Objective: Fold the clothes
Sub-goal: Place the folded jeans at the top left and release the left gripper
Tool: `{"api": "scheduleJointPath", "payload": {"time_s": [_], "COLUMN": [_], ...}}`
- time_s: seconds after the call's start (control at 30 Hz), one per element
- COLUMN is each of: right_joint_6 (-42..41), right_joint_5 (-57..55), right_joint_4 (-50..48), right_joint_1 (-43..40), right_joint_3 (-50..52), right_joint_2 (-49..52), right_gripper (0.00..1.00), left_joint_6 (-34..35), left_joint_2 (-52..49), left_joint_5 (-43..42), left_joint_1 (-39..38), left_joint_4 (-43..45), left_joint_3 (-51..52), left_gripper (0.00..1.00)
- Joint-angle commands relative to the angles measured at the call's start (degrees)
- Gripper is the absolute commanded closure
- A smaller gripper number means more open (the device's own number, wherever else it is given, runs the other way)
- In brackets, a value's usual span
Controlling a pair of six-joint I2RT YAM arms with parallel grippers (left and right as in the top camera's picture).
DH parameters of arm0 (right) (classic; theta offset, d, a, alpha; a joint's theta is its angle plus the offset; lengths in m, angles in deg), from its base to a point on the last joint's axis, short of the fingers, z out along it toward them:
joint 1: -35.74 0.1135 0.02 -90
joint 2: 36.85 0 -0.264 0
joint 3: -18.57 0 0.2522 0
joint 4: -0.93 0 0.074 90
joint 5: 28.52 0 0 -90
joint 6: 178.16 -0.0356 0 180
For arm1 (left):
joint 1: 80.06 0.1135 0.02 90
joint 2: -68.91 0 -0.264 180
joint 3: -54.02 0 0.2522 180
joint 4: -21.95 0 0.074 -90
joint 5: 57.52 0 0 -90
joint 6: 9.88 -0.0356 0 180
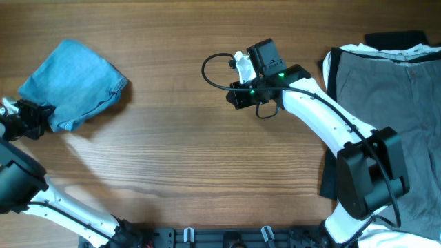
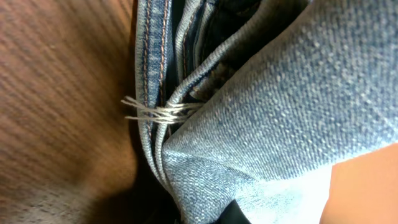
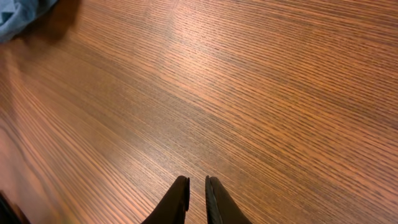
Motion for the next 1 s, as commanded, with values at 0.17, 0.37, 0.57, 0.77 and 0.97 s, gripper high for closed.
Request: {"api": "scheduleJointPath", "payload": {"time_s": [0.17, 0.37, 0.57, 0.77, 0.97], "right_joint_6": [-0.9, -0.8, 0.6, 2.4, -5.4], "right_joint_5": [-3.0, -5.2, -5.6, -6.1, -7.3], "right_joint_4": [-2.1, -3.1, -3.0, -3.4, -7.1], "right_joint_1": [0.1, 0.1, 0.1, -0.1, -5.9], "right_joint_3": [-0.1, -0.1, -0.1, -1.2, -8.4], "right_joint_2": [-1.1, -1.1, -1.1, -3.2, -11.6], "right_gripper": [0.86, 0.85, 0.76, 0.60, 0.44], "left_joint_6": [33.0, 58.5, 43.3, 14.1, -14.2], "left_joint_2": [-3.8, -3.8, -3.7, 7.2, 37.2], "left_joint_5": [8.7, 13.0, 8.5, 2.7, 6.3], "left_joint_1": [-16.1, -23.4, -20.7, -15.4, -20.3], "left_joint_4": [12.7, 27.1, 19.5, 0.4, -15.7], "left_joint_3": [6.2, 8.0, 8.0, 7.9, 7.9], "left_gripper": [0.82, 0.57, 0.05, 0.00, 0.00]}}
